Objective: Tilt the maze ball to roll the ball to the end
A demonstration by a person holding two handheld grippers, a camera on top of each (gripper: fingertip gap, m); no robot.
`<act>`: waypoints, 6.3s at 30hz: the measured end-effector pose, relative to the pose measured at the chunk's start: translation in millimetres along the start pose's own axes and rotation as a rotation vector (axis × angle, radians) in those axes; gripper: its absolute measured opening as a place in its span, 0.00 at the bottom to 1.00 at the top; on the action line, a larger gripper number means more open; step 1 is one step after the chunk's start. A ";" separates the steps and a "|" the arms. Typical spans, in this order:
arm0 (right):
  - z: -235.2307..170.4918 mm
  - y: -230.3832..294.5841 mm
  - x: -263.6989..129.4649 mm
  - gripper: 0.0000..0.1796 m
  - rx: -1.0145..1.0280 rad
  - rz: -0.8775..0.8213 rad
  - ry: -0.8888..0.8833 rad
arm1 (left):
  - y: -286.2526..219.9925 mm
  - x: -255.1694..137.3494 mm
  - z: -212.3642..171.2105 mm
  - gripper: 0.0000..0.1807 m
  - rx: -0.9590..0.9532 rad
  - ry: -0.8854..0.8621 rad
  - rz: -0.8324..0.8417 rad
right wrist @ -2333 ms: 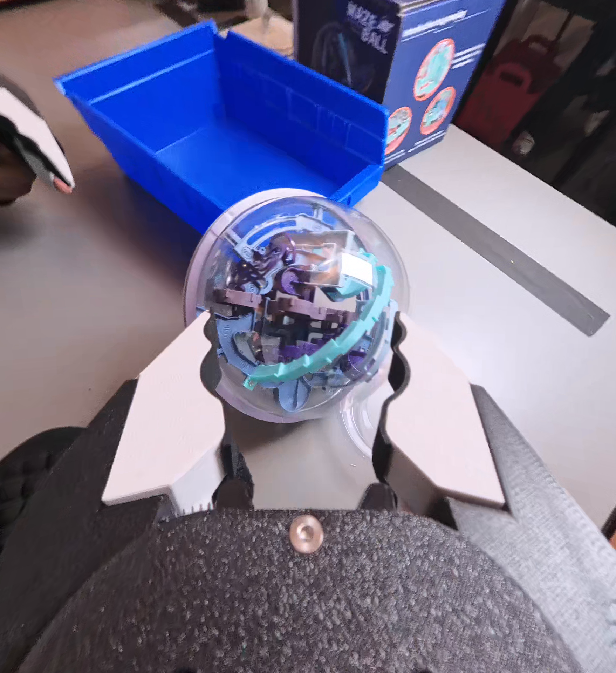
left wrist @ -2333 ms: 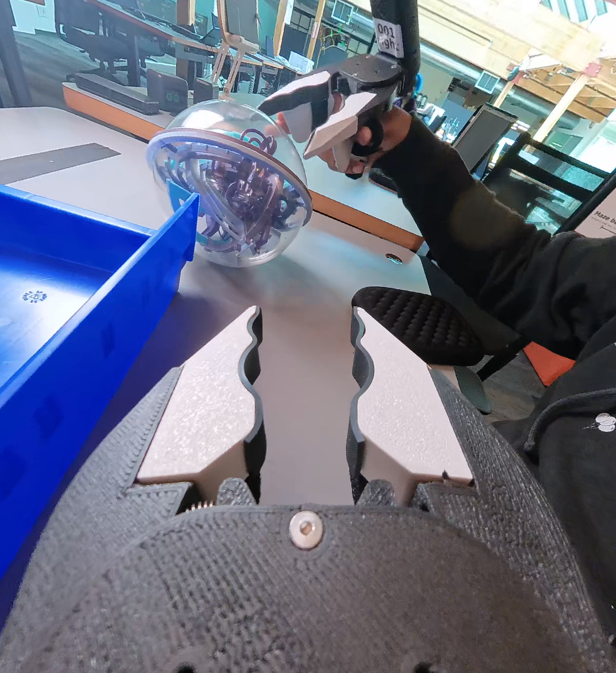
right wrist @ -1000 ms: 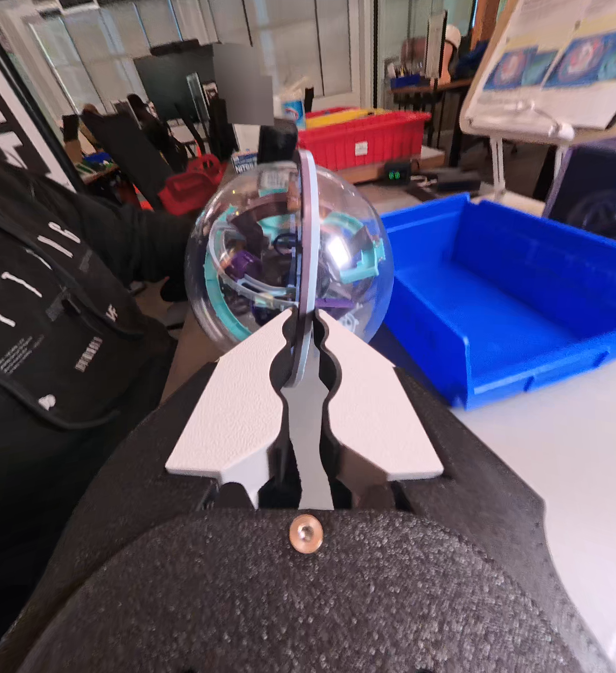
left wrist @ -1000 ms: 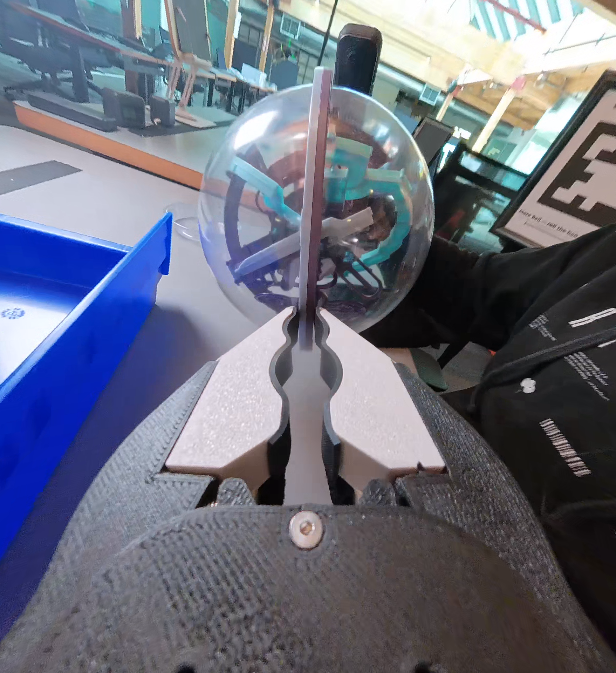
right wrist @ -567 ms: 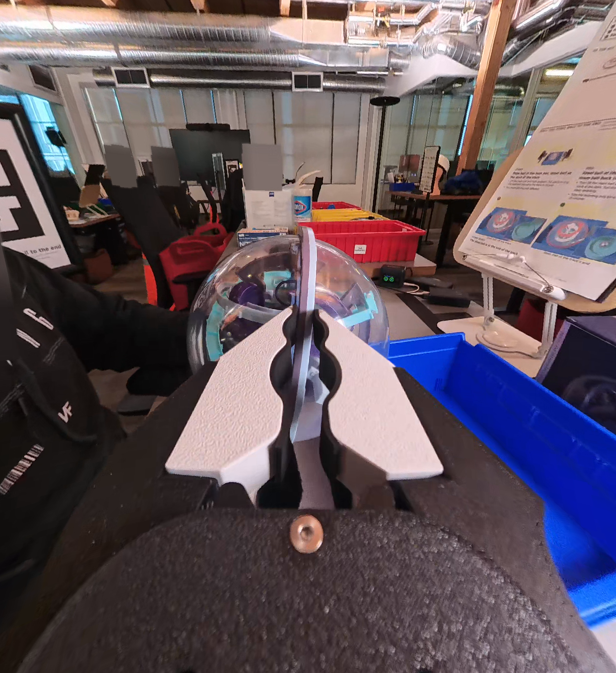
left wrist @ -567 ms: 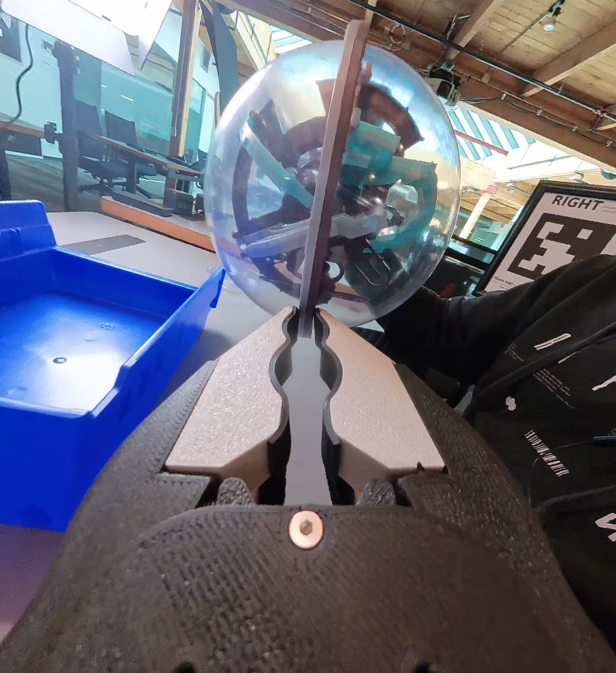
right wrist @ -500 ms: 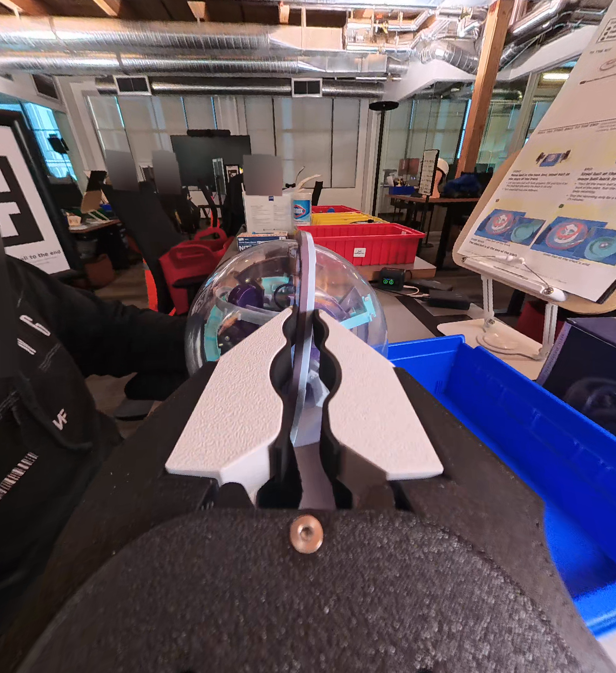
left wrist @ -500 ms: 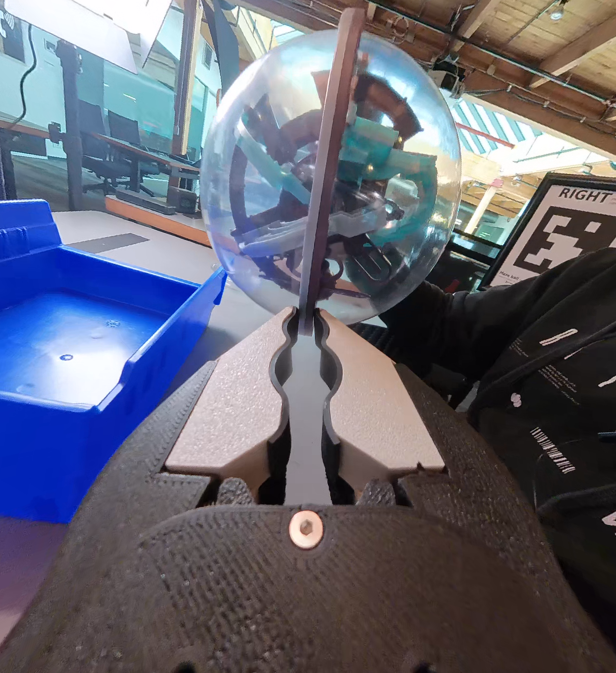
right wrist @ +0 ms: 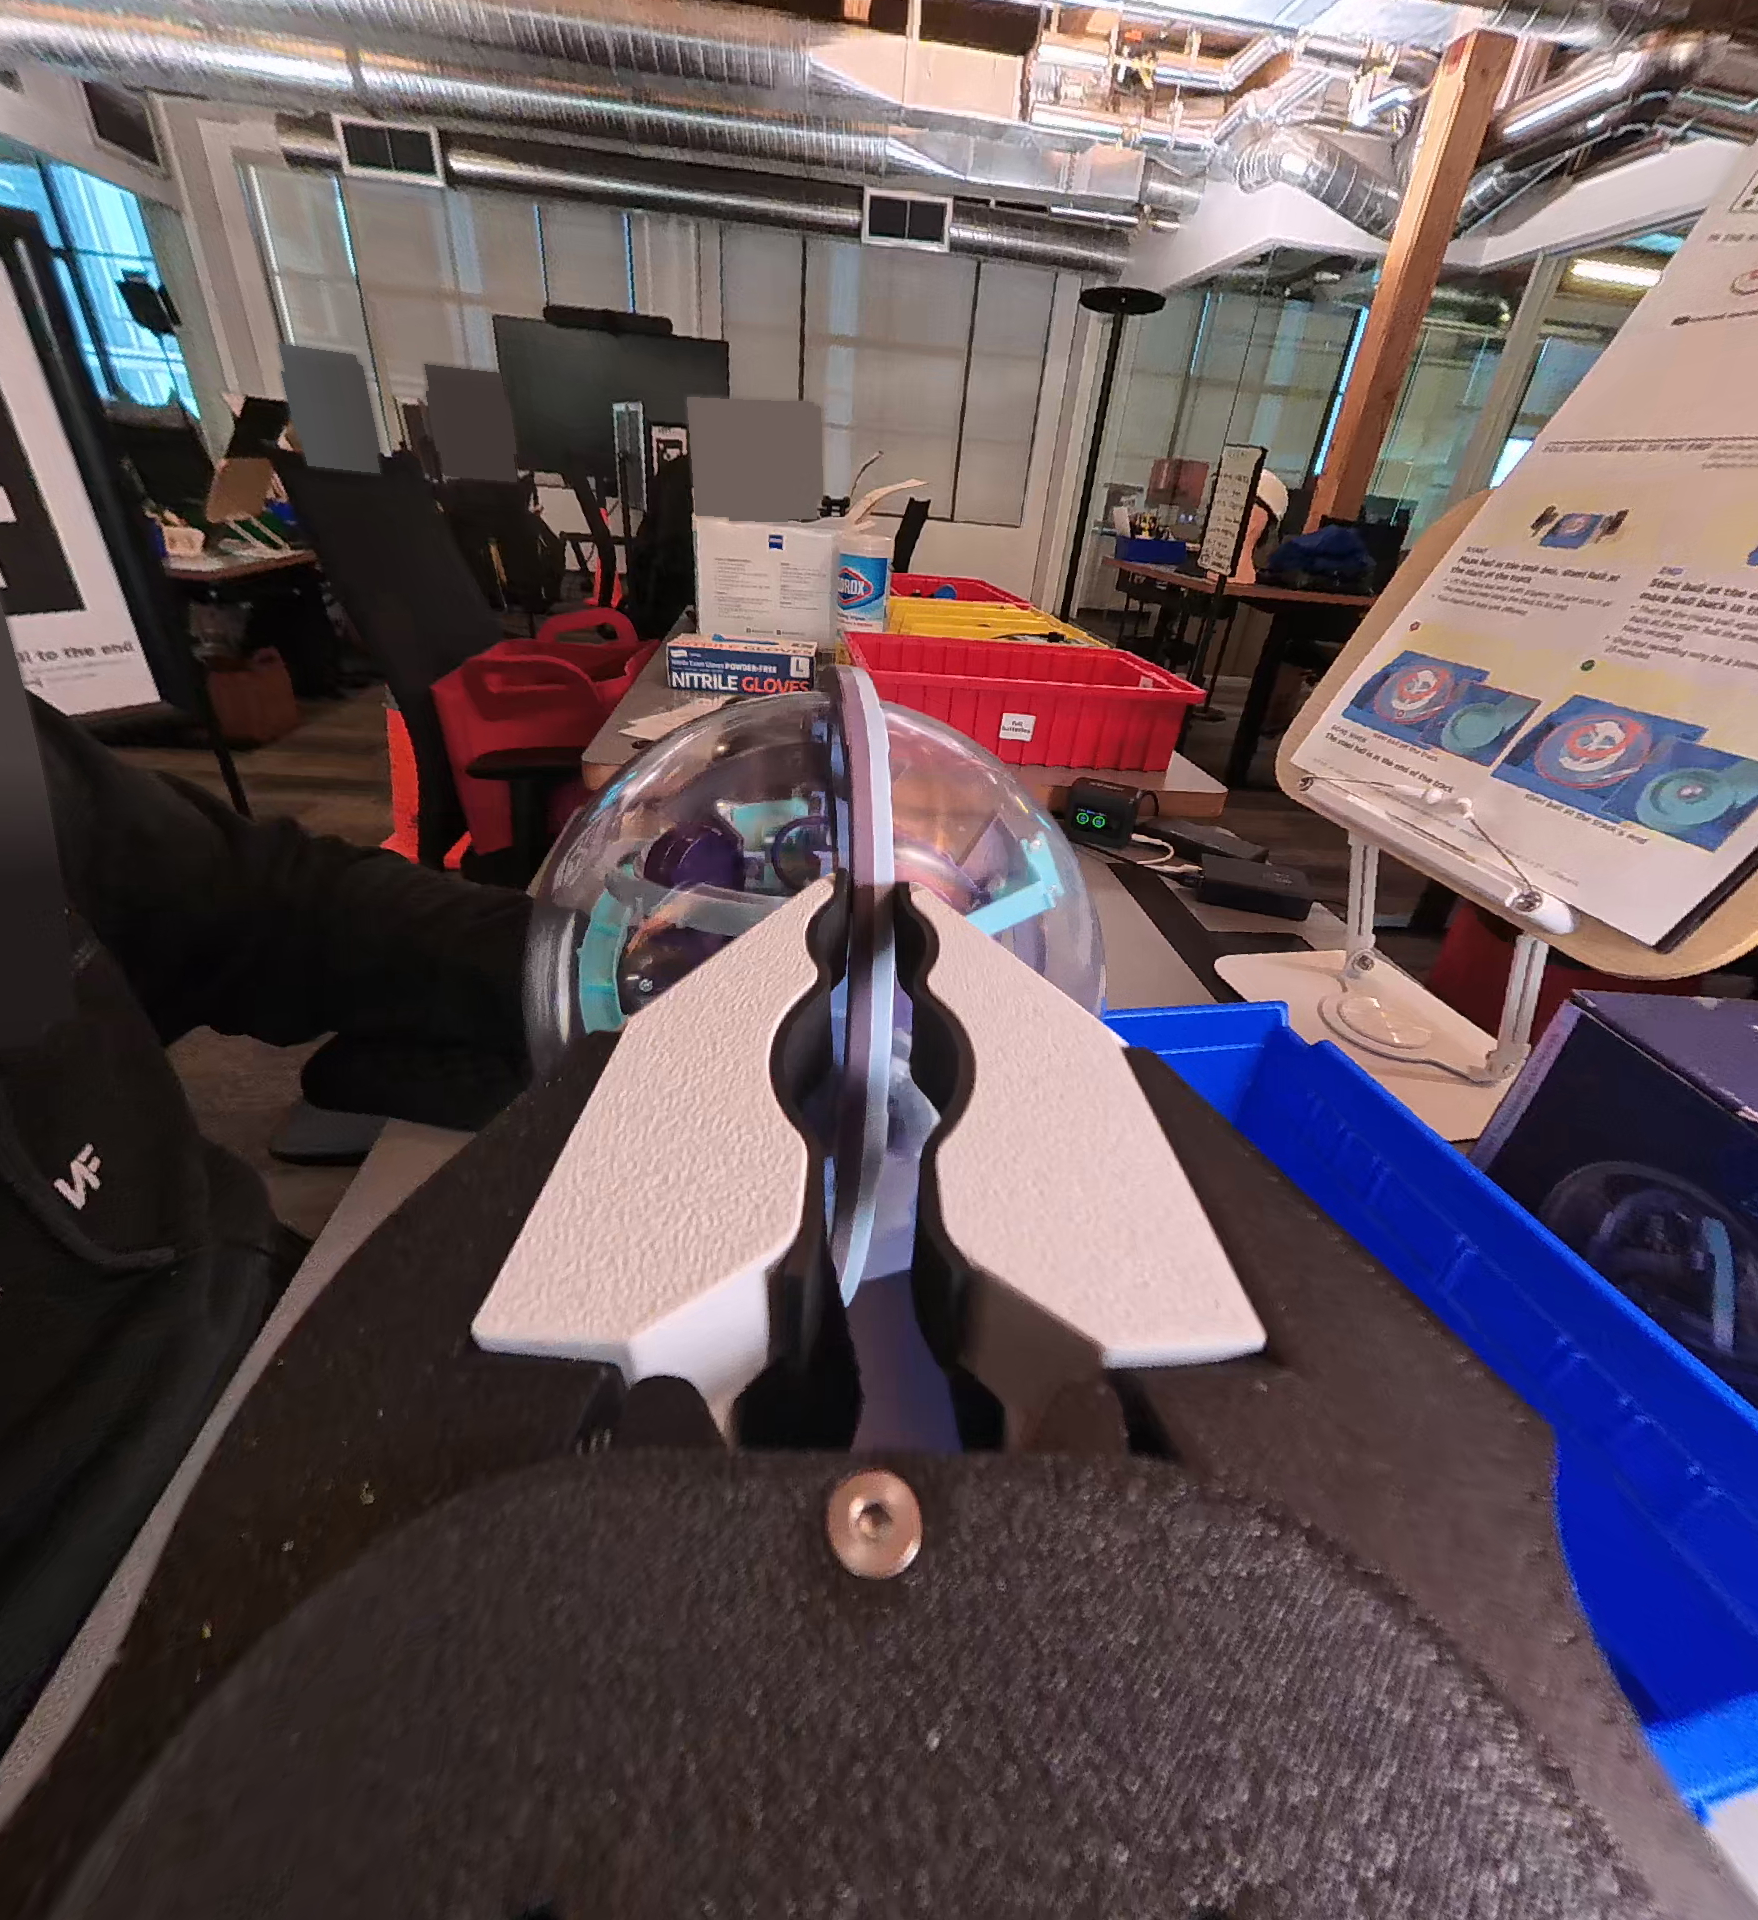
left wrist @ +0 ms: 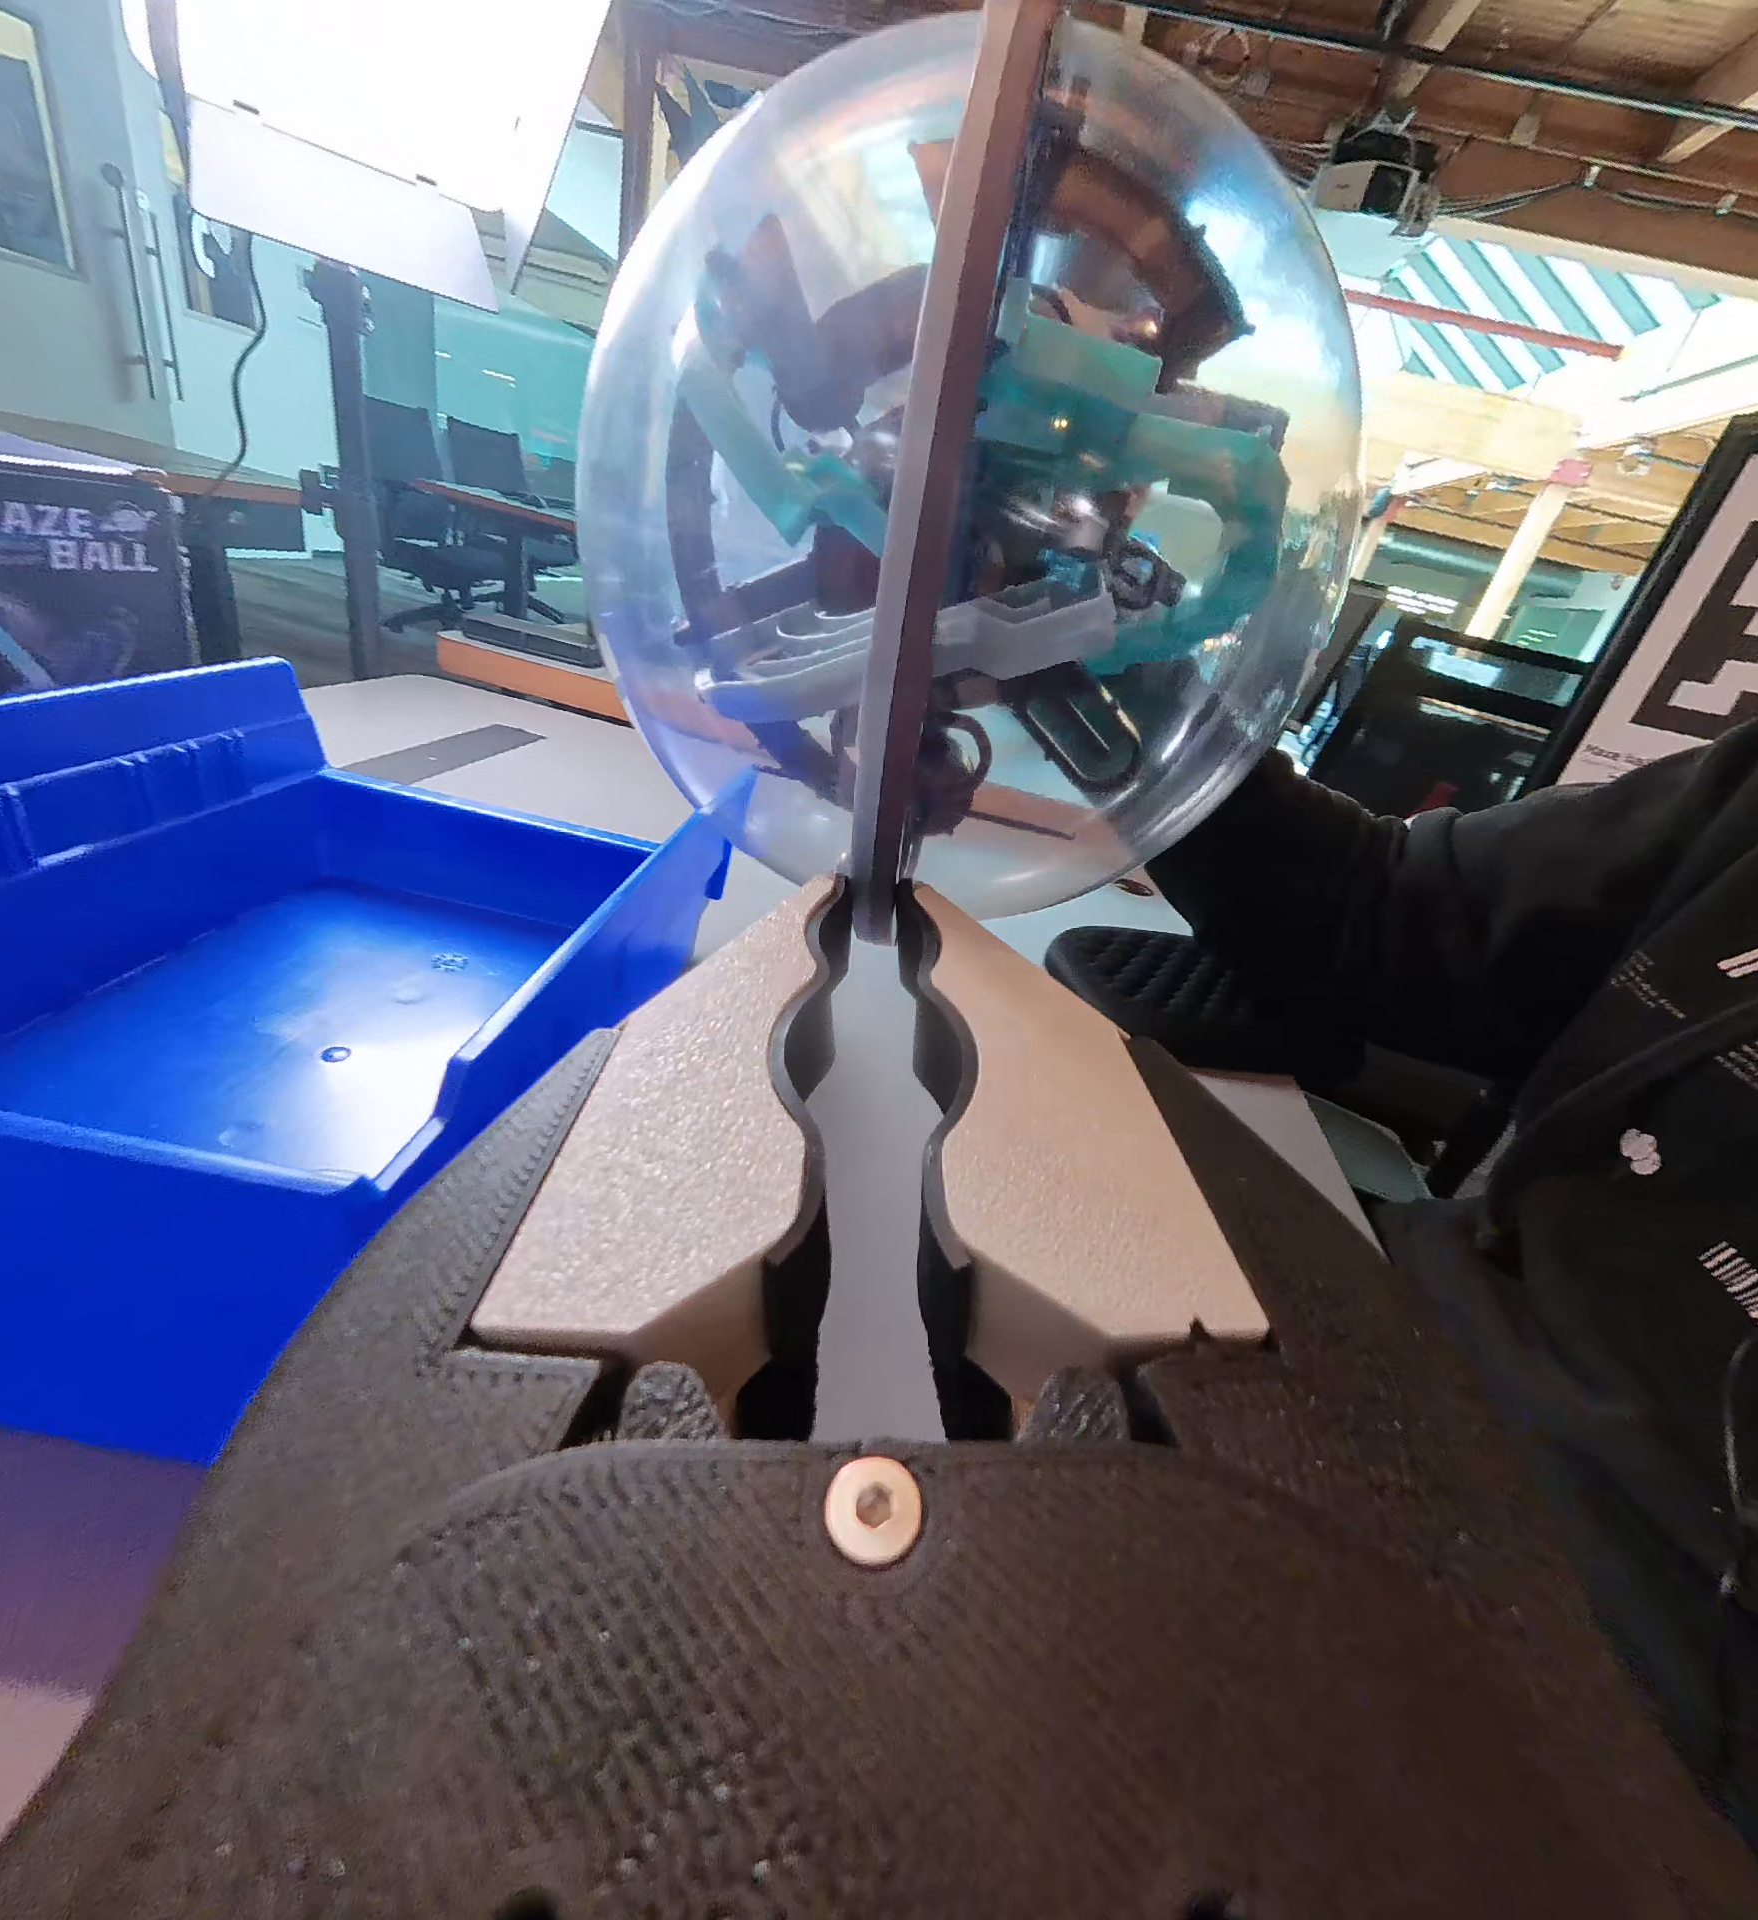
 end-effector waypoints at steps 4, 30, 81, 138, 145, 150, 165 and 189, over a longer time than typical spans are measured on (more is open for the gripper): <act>-6.6 -0.1 -3.8 0.03 -0.024 -0.005 -0.005 | 3.4 -6.0 5.0 0.04 0.017 -0.050 0.029; 2.8 -5.5 -2.1 0.03 -0.118 0.047 -0.103 | 7.1 -17.3 45.3 0.04 0.130 -0.201 0.105; 48.9 -4.4 -24.4 0.03 -0.271 0.002 -0.399 | -75.5 10.8 192.5 0.04 0.627 -0.297 -0.080; 33.8 1.1 9.9 0.03 -0.182 0.043 -0.316 | -129.2 36.8 259.3 0.04 0.708 -0.095 -0.008; 32.0 1.3 13.2 0.03 -0.166 0.052 -0.305 | -126.7 35.2 260.4 0.04 0.690 -0.092 0.012; 28.5 2.6 18.7 0.03 -0.153 0.067 -0.282 | -122.1 33.2 262.9 0.04 0.652 -0.094 0.033; 22.9 3.4 24.5 0.03 -0.121 0.100 -0.264 | -112.8 33.2 267.6 0.04 0.582 -0.078 0.074; 19.4 6.5 31.0 0.03 -0.106 0.123 -0.237 | -107.8 30.7 269.0 0.04 0.545 -0.079 0.115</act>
Point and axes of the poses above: each gripper's, where its closed fingertips meet, x out along the fingers, z out of its top, y = z × x across the jaws, the point moved 7 cm from there along -x, back along the fingers, and after that the axes turned 1 degree about x, right-handed, at the moved point
